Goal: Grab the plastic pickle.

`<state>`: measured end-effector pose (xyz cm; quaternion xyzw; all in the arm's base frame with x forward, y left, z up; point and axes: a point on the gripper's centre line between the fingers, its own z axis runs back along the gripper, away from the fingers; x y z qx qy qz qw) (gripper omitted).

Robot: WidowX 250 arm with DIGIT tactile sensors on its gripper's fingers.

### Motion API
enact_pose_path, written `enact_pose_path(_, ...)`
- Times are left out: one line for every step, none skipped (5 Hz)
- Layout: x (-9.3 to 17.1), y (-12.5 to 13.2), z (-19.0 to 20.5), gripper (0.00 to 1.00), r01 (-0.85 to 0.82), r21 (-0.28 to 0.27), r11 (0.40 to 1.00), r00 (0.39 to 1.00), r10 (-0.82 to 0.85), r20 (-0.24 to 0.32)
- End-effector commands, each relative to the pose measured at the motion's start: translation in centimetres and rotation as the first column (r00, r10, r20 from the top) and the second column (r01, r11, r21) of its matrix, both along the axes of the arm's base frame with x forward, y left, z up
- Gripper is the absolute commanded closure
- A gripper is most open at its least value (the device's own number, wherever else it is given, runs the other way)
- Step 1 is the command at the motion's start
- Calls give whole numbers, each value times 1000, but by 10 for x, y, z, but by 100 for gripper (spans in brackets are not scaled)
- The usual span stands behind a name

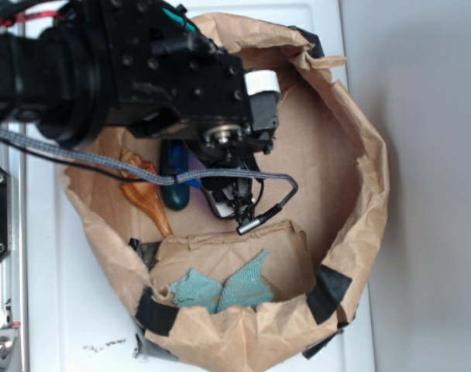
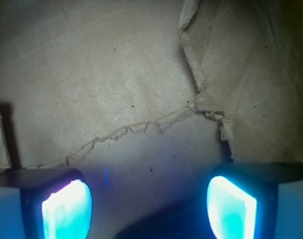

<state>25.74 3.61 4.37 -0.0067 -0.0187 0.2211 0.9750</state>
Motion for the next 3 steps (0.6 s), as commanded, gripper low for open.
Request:
enact_pose_path(-20, 3, 44, 0, -293, -120, 948, 956, 288, -60)
enact_pose_path(-26, 2, 46, 0, -384, -145, 912, 923, 380, -54)
enact_pose_path(-30, 4, 38, 0, -443, -181, 878, 894, 447, -25)
